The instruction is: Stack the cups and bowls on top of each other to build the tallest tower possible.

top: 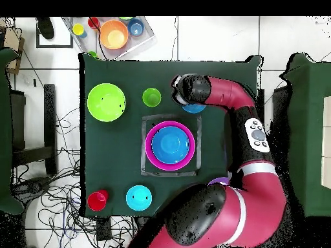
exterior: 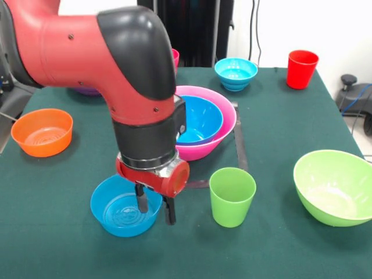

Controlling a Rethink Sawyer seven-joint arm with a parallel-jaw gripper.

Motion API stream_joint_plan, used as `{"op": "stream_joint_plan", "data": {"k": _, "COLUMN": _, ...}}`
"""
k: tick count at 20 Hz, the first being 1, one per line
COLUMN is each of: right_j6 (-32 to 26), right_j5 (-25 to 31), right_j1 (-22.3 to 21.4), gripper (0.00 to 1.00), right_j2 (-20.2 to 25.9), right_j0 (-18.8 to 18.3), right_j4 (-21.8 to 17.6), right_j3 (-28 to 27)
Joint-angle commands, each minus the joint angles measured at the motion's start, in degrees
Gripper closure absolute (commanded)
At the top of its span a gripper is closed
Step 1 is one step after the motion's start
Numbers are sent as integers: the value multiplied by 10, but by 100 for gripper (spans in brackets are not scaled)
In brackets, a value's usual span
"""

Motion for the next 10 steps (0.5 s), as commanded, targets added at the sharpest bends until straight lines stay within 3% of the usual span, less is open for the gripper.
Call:
{"op": "stream_joint_plan", "data": {"k": 1, "right_j6": -132, "right_j5": -17, "right_j1": 42, "gripper": 0, "right_j2": 11, "right_j0": 23, "right_j4": -81, "right_j3": 1}}
{"op": "stream_joint_plan", "data": {"k": 10, "right_j6": -230, "right_j5": -1, "right_j1": 62, "gripper": 0, "right_j2": 28, "right_j0": 4, "right_j4": -146, "right_j3": -24}}
